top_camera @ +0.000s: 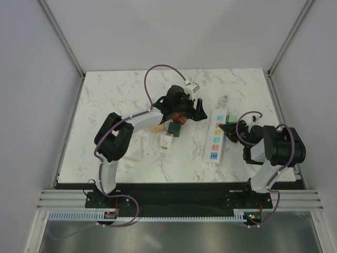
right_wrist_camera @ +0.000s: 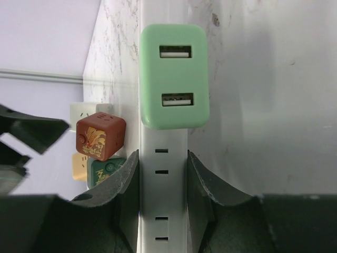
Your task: Pull the plug off the socket
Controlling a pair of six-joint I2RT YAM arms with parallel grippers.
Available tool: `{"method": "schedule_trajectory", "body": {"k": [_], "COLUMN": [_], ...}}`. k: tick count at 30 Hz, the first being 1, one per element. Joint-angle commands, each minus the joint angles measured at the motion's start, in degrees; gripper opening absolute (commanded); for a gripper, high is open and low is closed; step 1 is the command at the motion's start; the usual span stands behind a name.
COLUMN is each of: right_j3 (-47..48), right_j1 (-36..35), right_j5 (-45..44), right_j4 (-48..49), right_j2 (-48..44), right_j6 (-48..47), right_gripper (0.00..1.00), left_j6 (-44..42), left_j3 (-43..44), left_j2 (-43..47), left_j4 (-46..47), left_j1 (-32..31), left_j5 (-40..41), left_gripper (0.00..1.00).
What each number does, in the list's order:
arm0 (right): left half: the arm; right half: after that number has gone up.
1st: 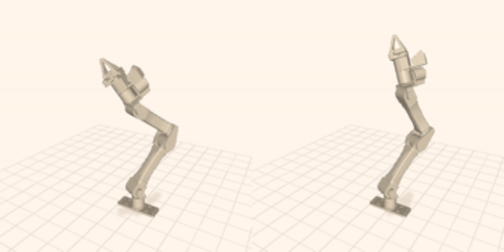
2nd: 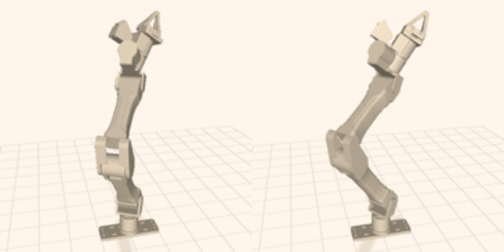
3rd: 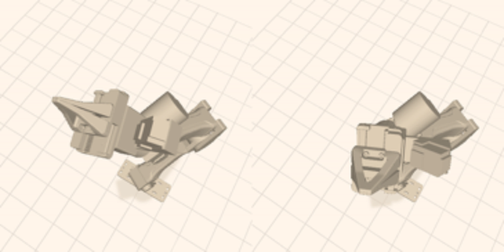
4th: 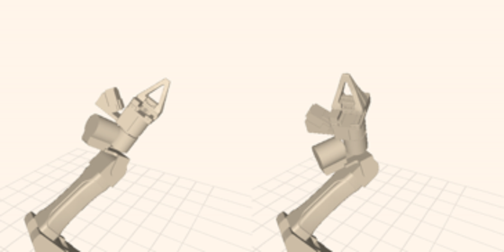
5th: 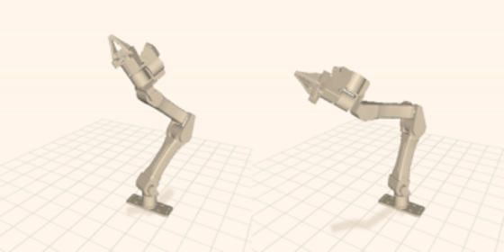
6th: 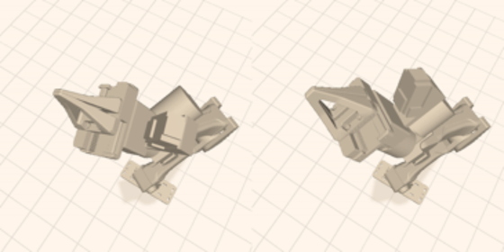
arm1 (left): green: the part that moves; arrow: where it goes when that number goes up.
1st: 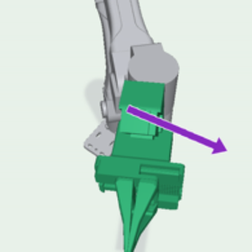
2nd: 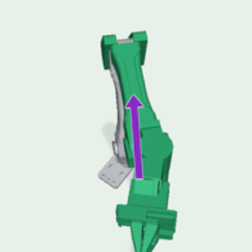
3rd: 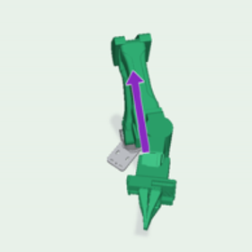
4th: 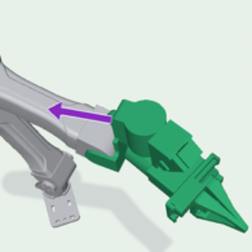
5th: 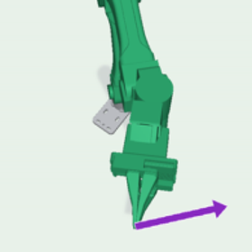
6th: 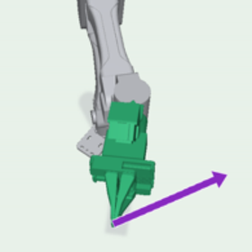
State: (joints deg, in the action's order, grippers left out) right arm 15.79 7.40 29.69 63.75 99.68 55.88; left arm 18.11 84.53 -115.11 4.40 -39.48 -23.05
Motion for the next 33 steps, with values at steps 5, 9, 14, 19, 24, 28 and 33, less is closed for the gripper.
{"method": "schedule_trajectory", "body": {"k": [5, 9, 14, 19, 24, 28, 33], "right_j3": [2.4, 3.6, 3.6, 2.6, 2.7, 4.0, 3.8], "right_j1": [-0.2, -0.3, -0.3, -1.9, -4.5, -4.8, -4.8], "right_j5": [7.3, 9.6, 11.0, 10.4, 8.1, 6.8, 3.0], "right_j4": [19.7, 23.4, 26.9, 37.2, 37.0, 34.1, 12.7], "right_j2": [6.2, 5.9, 4.1, 5.8, 3.1, 2.1, -1.8], "right_j6": [5.1, 7.0, 8.7, 13.2, 12.8, 13.4, 3.1], "right_gripper": [0.0, 0.0, 0.0, 0.0, 0.0, 0.0, 0.0], "left_j6": [-1.2, -1.5, 0.8, 5.6, 10.5, 11.6, 6.5], "left_j3": [0.0, 1.1, 2.3, 1.6, 1.1, 1.6, 0.1], "left_j2": [-3.5, -5.6, -7.9, -9.9, -11.6, -12.5, -8.7], "left_j4": [4.5, 2.5, 2.8, 8.5, 11.7, 11.2, 6.9], "left_j1": [0.4, 1.1, 3.4, 4.2, 4.2, 4.2, 3.6], "left_j5": [-8.8, -14.1, -19.7, -27.2, -29.0, -28.0, -20.4], "left_gripper": [0.85, 0.85, 0.85, 0.83, 0.83, 0.82, 0.82]}}
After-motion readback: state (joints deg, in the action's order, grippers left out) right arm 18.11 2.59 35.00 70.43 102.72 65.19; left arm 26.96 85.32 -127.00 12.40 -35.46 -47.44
